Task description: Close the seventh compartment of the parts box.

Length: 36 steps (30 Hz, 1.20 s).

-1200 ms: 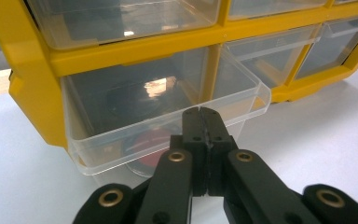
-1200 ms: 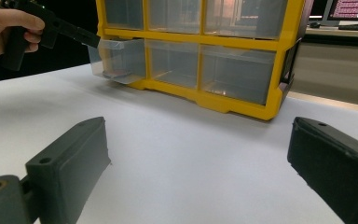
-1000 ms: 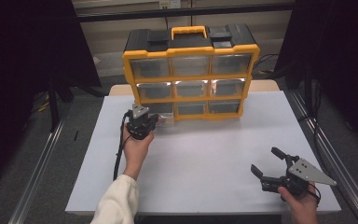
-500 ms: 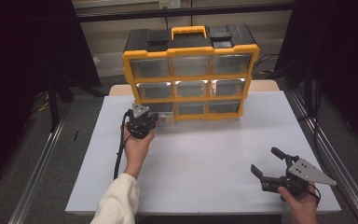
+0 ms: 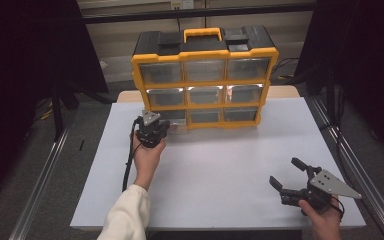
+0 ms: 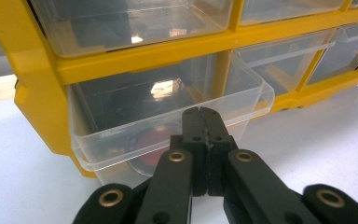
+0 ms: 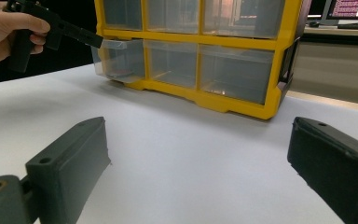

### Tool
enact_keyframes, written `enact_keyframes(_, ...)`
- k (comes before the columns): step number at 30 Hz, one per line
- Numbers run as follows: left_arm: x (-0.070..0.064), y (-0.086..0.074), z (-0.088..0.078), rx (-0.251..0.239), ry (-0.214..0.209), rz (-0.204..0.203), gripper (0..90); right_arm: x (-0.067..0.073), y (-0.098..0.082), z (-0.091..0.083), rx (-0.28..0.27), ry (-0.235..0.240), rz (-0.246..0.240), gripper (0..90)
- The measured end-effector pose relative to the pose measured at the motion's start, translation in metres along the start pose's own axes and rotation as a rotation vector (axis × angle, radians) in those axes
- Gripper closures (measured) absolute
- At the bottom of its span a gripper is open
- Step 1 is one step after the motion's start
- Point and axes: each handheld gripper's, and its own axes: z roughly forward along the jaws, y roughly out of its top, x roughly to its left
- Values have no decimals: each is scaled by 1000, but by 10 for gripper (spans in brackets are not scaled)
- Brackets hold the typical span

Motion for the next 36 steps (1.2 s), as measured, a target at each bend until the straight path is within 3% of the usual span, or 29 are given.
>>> enact_keyframes(36,3,1,7,-9,21,3,900,1,0,1,2,6,-2,47)
